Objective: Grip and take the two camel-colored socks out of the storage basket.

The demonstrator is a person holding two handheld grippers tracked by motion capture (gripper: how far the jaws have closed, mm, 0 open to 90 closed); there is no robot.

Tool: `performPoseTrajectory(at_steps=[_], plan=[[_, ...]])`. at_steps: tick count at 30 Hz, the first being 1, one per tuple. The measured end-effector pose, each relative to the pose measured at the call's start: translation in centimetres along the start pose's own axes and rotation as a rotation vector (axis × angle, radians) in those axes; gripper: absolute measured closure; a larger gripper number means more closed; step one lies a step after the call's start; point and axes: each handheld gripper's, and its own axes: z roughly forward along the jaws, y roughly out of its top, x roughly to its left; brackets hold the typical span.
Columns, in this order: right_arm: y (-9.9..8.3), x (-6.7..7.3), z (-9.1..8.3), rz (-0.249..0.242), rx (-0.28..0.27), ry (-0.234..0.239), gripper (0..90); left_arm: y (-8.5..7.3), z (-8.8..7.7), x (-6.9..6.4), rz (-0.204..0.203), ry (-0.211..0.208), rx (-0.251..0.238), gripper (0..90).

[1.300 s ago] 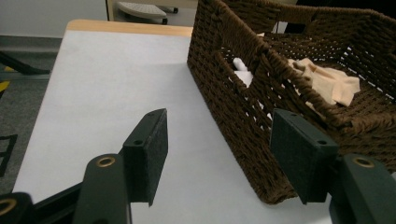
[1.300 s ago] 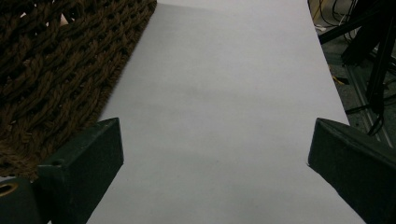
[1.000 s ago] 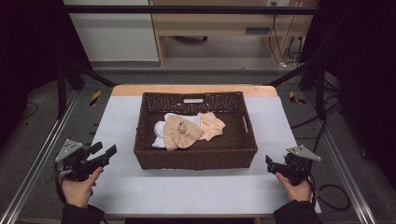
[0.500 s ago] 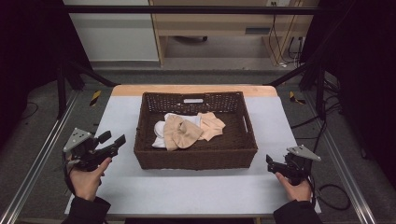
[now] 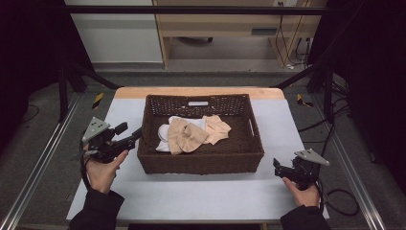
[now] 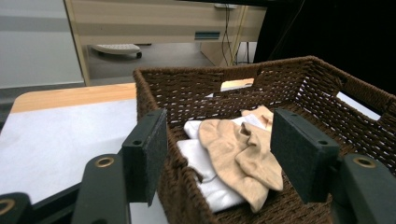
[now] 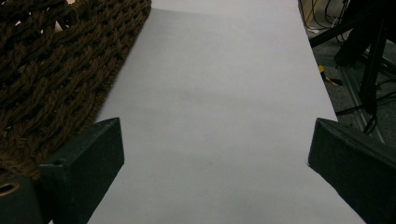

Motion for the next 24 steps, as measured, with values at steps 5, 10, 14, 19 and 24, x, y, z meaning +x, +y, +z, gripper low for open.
performPoseTrajectory(at_steps=[5, 10, 14, 19, 24], plan=[[0.0, 0.0, 0.0, -0.001, 0.003, -0.001, 4.1, 0.6, 0.7, -0.3, 0.006, -0.001, 0.004, 34.3], [0.0, 0.0, 0.0, 0.0, 0.003, -0.001, 4.3, 1.6, 2.0, -1.3, 0.026, -0.009, 0.012, 33.6], [0.0, 0.0, 0.1, -0.001, 0.005, -0.003, 4.5, 2.2, 2.9, -1.9, 0.05, -0.014, 0.012, 33.3], [0.0, 0.0, 0.1, -0.002, 0.003, -0.003, 4.5, 2.7, 3.8, -2.5, 0.071, -0.021, 0.008, 33.3], [0.0, 0.0, 0.1, 0.001, 0.004, -0.005, 4.6, 3.2, 5.4, -3.1, 0.089, -0.025, 0.011, 33.4]])
